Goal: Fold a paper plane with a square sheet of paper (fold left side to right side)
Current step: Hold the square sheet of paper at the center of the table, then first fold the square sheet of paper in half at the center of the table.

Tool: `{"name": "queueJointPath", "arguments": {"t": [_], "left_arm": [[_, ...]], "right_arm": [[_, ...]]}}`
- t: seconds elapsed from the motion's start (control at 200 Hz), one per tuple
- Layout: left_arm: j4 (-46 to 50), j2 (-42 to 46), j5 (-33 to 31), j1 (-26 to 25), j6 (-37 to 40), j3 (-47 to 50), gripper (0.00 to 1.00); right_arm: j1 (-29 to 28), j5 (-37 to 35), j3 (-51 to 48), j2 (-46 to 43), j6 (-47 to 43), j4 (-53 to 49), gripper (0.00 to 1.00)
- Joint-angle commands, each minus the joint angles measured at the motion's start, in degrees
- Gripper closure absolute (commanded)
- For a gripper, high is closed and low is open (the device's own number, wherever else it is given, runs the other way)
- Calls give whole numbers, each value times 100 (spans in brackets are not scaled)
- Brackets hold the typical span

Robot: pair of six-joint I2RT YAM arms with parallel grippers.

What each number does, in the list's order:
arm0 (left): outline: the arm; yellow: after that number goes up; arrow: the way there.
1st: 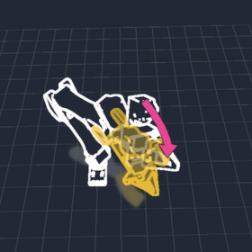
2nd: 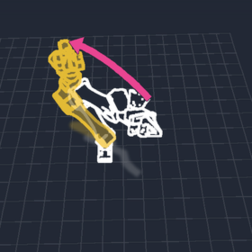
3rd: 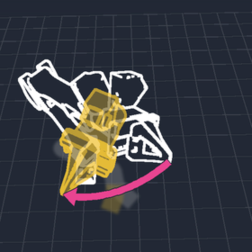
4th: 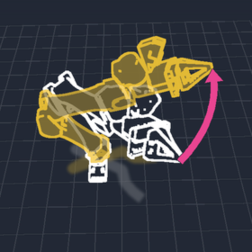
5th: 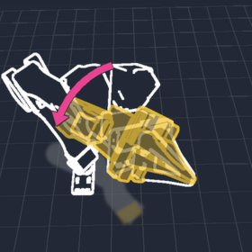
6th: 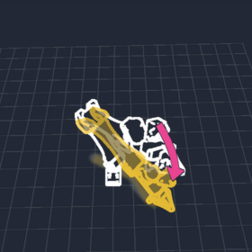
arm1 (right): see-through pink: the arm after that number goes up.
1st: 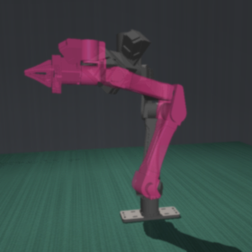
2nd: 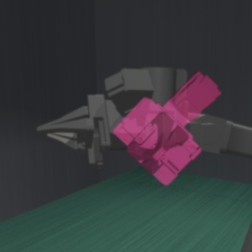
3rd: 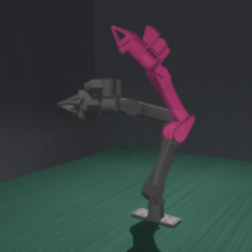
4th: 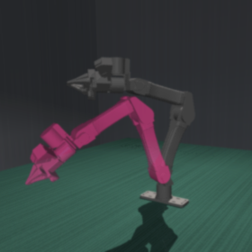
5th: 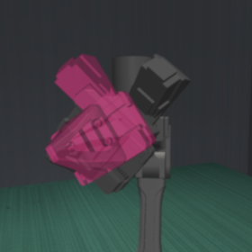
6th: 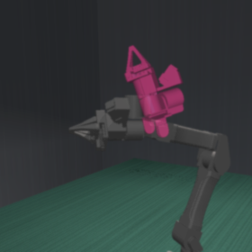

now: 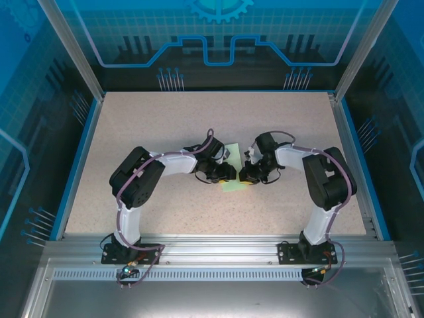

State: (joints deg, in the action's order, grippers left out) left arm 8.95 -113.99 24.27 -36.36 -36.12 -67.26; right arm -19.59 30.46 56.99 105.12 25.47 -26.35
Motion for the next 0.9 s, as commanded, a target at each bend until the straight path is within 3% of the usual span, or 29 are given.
{"name": "queueJointPath", "arguments": {"t": [0.0,0.24,0.895], "left_arm": [[449,-149,-279,-47,-62,-1,59],[432,14,-51,21,-137,-322,57],[632,-424,-427,244,-62,-592,55]], "right_arm": [[-71,-110,101,242,30,-90,90],[-75,-910,123,401,-182,-575,90],[-141,-1296,250,588,-274,-735,90]]}}
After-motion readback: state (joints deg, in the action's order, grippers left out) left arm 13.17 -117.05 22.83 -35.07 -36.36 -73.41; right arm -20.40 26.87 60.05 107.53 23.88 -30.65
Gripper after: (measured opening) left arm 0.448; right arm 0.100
